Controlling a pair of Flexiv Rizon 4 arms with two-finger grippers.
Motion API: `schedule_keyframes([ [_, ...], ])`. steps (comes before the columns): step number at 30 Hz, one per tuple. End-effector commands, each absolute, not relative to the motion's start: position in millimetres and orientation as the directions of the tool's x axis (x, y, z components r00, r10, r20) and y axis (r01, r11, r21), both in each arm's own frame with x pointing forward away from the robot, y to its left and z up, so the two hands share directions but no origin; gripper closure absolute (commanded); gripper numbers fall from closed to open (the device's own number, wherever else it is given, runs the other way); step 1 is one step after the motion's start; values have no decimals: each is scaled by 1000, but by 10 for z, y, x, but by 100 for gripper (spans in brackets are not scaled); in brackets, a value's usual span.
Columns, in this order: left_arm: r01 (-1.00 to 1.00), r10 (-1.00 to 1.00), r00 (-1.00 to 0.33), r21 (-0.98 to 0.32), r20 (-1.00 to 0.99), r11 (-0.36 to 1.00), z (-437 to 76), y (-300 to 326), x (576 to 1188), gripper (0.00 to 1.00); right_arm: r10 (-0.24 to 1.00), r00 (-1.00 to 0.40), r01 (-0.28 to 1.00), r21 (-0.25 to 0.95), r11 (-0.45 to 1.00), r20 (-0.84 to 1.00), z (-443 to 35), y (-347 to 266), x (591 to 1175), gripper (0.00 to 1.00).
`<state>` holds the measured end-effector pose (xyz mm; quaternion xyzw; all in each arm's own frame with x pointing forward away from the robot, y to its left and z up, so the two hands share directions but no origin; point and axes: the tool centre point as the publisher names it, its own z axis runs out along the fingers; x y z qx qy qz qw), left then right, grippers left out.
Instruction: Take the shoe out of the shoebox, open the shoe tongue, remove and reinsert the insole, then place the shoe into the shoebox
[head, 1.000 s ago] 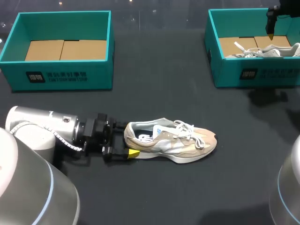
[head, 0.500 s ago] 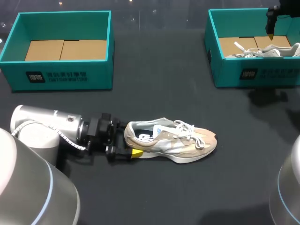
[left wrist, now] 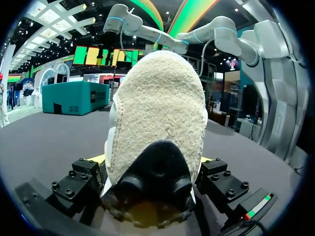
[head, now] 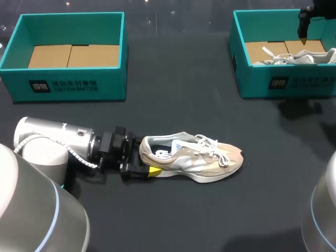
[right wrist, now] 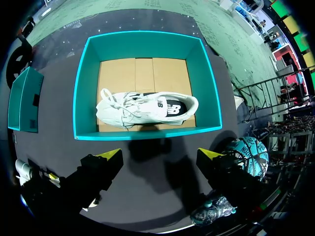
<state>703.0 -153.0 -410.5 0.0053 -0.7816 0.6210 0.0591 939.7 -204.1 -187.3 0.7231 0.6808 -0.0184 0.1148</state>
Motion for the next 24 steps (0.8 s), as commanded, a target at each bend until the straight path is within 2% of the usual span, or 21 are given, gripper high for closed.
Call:
schedule_keyframes([
  [1,-81,63,-993,-972,97,222,-4148,-1543,7036,100,981,72,989,142,-46,-182,-1876,-2042,9393,0],
  [20,-85,61,-993,-972,101,218,-4139,-1527,7033,100,981,72,989,142,-46,-182,-1876,-2042,9393,0],
  [24,-85,61,-993,-972,101,218,-4139,-1527,7033,100,979,95,987,146,-69,-181,-1823,-1840,9293,0],
])
